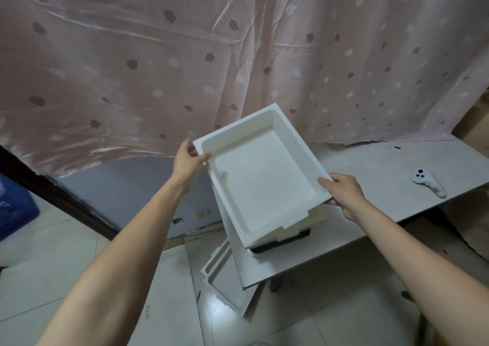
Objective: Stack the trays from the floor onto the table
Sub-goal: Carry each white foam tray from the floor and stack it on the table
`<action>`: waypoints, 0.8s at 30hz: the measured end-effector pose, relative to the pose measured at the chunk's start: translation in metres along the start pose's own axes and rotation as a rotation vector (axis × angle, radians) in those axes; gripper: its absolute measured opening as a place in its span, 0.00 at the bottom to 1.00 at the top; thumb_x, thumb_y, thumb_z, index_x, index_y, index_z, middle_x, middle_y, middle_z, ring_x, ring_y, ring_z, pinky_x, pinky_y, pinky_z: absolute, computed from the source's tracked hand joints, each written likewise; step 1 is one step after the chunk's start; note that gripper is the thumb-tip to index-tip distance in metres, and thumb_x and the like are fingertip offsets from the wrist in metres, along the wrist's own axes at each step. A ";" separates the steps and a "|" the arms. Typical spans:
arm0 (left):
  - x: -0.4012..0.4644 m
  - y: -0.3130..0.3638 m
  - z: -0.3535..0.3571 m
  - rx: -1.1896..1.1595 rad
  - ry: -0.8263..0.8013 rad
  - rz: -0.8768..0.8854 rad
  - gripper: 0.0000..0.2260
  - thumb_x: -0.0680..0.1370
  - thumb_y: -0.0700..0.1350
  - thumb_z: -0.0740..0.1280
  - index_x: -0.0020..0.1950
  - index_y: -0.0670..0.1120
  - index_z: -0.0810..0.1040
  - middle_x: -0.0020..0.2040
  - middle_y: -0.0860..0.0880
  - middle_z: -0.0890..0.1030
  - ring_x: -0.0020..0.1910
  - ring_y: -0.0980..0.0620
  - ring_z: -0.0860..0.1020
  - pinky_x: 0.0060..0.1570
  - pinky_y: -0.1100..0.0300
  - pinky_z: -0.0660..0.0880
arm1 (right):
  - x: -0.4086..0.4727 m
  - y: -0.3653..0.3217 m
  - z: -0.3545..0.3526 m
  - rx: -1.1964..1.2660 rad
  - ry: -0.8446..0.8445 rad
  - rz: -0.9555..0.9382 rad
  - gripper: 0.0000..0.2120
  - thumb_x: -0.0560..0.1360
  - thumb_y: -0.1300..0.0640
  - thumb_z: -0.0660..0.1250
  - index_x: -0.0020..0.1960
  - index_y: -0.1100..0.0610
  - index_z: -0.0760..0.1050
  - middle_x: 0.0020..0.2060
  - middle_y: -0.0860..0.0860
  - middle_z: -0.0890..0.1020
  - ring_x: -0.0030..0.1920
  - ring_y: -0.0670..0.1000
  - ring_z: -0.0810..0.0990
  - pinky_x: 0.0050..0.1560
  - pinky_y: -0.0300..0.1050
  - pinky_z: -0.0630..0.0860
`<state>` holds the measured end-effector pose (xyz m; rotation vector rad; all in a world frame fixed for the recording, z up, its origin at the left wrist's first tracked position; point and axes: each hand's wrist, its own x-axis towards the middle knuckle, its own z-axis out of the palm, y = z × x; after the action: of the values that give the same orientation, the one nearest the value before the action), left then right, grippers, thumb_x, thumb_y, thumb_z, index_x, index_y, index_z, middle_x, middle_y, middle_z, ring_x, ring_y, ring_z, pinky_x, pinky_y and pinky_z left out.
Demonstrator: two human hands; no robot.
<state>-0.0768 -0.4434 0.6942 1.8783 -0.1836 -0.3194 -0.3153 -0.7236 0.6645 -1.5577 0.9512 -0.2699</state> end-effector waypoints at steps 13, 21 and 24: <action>-0.045 -0.055 0.063 0.063 -0.193 -0.105 0.29 0.78 0.36 0.63 0.75 0.54 0.61 0.60 0.51 0.78 0.56 0.46 0.79 0.51 0.47 0.80 | 0.012 0.027 0.014 -0.023 0.104 0.114 0.04 0.74 0.57 0.68 0.48 0.54 0.81 0.49 0.54 0.84 0.50 0.57 0.83 0.50 0.56 0.82; -0.046 -0.065 0.077 0.145 -0.173 -0.108 0.23 0.78 0.35 0.62 0.72 0.48 0.66 0.59 0.50 0.78 0.58 0.44 0.78 0.57 0.48 0.77 | 0.016 0.043 0.016 0.028 0.103 0.171 0.08 0.77 0.59 0.66 0.54 0.58 0.80 0.51 0.55 0.82 0.52 0.57 0.82 0.53 0.54 0.82; -0.044 -0.073 0.081 0.199 -0.179 -0.105 0.22 0.78 0.35 0.61 0.71 0.48 0.67 0.60 0.48 0.79 0.58 0.43 0.78 0.59 0.45 0.77 | 0.019 0.050 0.017 0.022 0.113 0.188 0.08 0.77 0.59 0.66 0.54 0.57 0.80 0.51 0.55 0.82 0.52 0.57 0.82 0.53 0.55 0.81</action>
<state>-0.1461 -0.4806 0.6063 2.0596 -0.2452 -0.5597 -0.3126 -0.7210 0.6083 -1.4332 1.1714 -0.2361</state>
